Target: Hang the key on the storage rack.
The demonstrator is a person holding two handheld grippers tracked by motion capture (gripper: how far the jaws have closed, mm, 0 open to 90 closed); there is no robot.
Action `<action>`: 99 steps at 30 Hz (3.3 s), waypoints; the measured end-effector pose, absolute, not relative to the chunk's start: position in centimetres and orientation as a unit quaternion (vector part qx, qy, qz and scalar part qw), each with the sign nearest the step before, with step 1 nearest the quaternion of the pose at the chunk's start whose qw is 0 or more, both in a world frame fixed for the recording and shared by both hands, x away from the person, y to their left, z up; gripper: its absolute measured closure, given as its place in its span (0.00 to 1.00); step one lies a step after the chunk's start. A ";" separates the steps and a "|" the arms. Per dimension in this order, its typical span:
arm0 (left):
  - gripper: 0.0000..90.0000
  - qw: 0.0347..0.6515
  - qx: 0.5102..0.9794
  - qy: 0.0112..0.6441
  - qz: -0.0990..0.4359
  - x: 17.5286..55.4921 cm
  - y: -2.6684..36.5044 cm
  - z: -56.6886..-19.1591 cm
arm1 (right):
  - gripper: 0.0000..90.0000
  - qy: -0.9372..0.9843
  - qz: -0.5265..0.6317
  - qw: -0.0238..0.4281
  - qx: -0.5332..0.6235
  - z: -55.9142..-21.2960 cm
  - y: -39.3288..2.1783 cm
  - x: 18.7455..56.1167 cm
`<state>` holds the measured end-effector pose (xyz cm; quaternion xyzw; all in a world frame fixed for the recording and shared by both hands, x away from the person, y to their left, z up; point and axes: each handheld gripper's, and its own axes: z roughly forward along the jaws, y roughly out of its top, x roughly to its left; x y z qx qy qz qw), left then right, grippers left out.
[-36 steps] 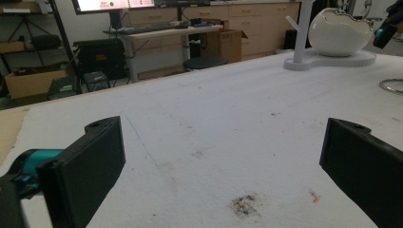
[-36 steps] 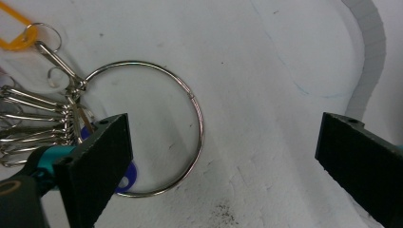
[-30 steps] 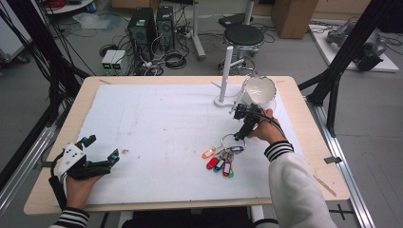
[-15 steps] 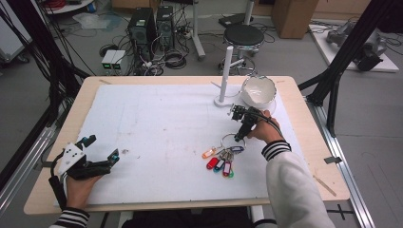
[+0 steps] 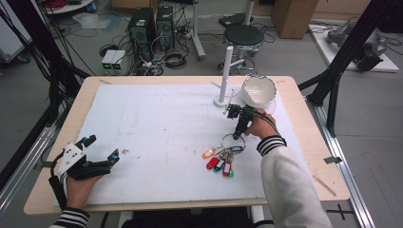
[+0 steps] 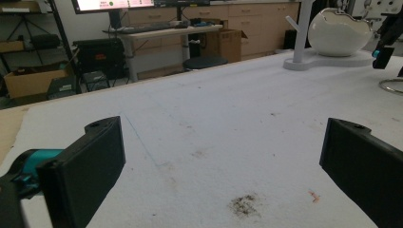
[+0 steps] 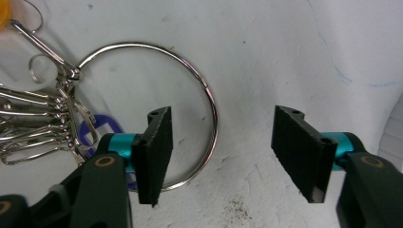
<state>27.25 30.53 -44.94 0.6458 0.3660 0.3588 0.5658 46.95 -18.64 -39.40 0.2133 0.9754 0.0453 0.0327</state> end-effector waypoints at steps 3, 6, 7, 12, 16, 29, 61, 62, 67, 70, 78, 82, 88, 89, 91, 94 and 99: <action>0.02 0.566 0.646 0.366 0.359 27.3 30.5 -44.9 | 0.52 0.978 0.034 0.029 0.204 -39.7 -18.6 47.1; 0.02 0.566 0.646 0.366 0.358 27.3 30.5 -44.9 | 0.58 0.978 0.030 0.030 0.203 -39.7 -18.5 47.1; 0.02 0.566 0.646 0.366 0.359 27.3 30.5 -44.9 | 0.60 0.979 0.031 0.029 0.201 -39.7 -18.5 47.1; 0.02 0.565 0.647 0.365 0.359 27.3 30.5 -44.9 | 0.68 0.981 0.023 0.030 0.192 -39.8 -18.4 47.2; 0.02 0.566 0.647 0.365 0.358 27.3 30.5 -44.9 | 0.73 0.981 0.019 0.027 0.193 -39.9 -18.3 47.2; 0.02 0.565 0.648 0.365 0.358 27.2 30.5 -44.9 | 0.81 0.982 0.008 0.021 0.190 -40.1 -18.2 47.2; 0.02 0.564 0.649 0.363 0.359 27.2 30.5 -44.9 | 0.98 0.977 0.052 0.030 0.206 -38.2 -19.1 46.5; 0.02 0.564 0.649 0.363 0.359 27.2 30.5 -44.9 | 0.98 0.975 0.062 0.030 0.212 -37.9 -19.2 46.3; 0.02 0.564 0.648 0.365 0.359 27.2 30.5 -44.9 | 0.98 0.967 0.128 0.031 0.218 -36.2 -20.2 46.0; 0.02 0.564 0.648 0.365 0.359 27.2 30.5 -44.9 | 0.98 0.962 0.164 0.043 0.216 -35.3 -20.7 45.9; 0.02 0.565 0.648 0.365 0.358 27.2 30.5 -44.9 | 0.98 0.946 0.229 0.067 0.218 -33.8 -21.8 45.9; 0.02 0.564 0.648 0.365 0.359 27.2 30.5 -44.9 | 0.98 0.936 0.260 0.081 0.221 -33.3 -22.3 46.0; 0.02 0.565 0.648 0.365 0.359 27.2 30.5 -44.9 | 0.98 0.911 0.317 0.124 0.233 -32.2 -23.0 46.0; 0.02 0.564 0.648 0.365 0.359 27.2 30.5 -44.9 | 0.98 0.905 0.329 0.133 0.236 -32.0 -23.2 46.1; 0.02 0.564 0.648 0.365 0.358 27.2 30.5 -44.9 | 0.98 0.894 0.345 0.150 0.243 -31.7 -23.6 46.2; 0.02 0.564 0.648 0.365 0.359 27.2 30.5 -44.9 | 0.98 0.879 0.367 0.172 0.252 -31.4 -24.0 46.3; 0.02 0.564 0.648 0.365 0.359 27.2 30.5 -44.9 | 0.98 0.858 0.396 0.190 0.266 -31.0 -24.6 46.5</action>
